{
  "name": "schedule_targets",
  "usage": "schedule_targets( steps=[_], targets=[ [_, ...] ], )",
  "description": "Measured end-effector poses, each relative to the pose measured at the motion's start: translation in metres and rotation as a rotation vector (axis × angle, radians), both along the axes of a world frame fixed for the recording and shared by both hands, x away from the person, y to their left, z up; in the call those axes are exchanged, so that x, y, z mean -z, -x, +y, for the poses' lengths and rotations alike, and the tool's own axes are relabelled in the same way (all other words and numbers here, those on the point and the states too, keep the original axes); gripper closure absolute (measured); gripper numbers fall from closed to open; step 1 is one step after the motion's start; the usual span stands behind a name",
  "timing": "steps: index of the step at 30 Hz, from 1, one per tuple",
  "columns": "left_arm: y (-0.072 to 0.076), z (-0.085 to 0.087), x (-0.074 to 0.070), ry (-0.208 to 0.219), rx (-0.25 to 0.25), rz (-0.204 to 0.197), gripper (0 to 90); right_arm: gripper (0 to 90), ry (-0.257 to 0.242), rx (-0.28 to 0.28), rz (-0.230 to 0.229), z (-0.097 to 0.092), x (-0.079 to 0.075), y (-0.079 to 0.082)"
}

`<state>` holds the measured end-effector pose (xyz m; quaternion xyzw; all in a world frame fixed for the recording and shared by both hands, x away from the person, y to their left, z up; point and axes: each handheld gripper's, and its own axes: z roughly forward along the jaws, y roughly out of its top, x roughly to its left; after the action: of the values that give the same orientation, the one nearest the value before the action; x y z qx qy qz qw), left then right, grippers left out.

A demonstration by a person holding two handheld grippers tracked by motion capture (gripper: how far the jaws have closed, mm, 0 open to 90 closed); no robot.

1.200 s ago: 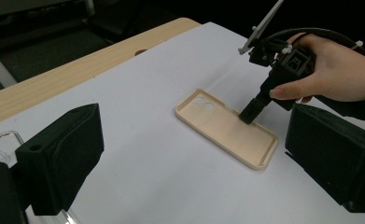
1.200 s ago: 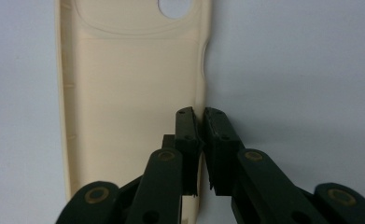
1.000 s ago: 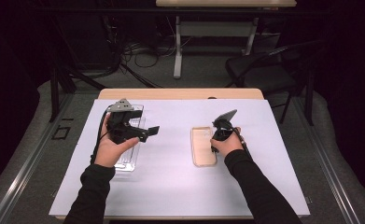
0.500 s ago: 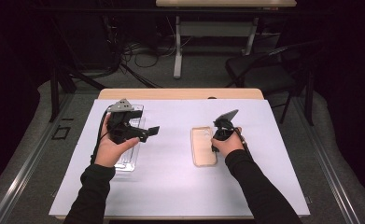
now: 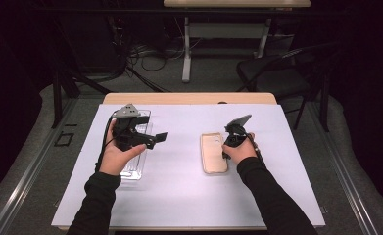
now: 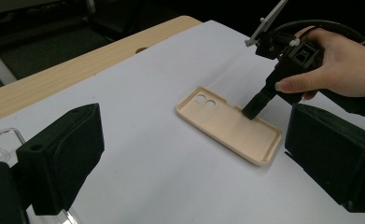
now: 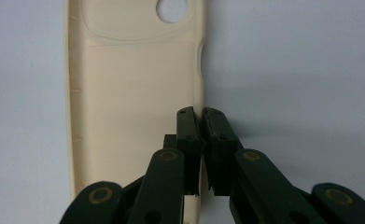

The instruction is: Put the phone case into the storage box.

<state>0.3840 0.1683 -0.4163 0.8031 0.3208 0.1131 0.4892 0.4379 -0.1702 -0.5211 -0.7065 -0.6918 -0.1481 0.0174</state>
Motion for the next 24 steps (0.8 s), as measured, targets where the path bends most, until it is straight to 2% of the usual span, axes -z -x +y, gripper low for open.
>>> schedule_targets(
  steps=[6,12,16,19,22,24],
  targets=[
    [0.0,0.0,0.001,-0.001,-0.001,0.002,4.8,85.9,-0.005,-0.013,-0.018,-0.002,-0.003,0.002],
    [-0.001,-0.001,0.002,0.0,-0.004,0.006,4.8,85.9,-0.018,0.0,-0.037,-0.002,-0.007,0.003],
    [-0.001,-0.002,0.003,-0.007,-0.001,0.006,4.8,85.9,-0.041,0.0,-0.07,-0.001,-0.01,0.004],
    [-0.001,-0.003,0.004,-0.008,-0.002,0.009,4.8,85.9,-0.035,-0.01,-0.09,0.0,-0.012,0.006],
    [-0.002,-0.004,0.005,-0.009,-0.002,0.012,4.8,85.9,-0.045,-0.018,-0.135,0.002,-0.015,0.007],
    [-0.002,-0.005,0.006,-0.011,-0.003,0.014,4.8,85.9,-0.051,-0.02,-0.142,0.002,-0.017,0.008]
  ],
)
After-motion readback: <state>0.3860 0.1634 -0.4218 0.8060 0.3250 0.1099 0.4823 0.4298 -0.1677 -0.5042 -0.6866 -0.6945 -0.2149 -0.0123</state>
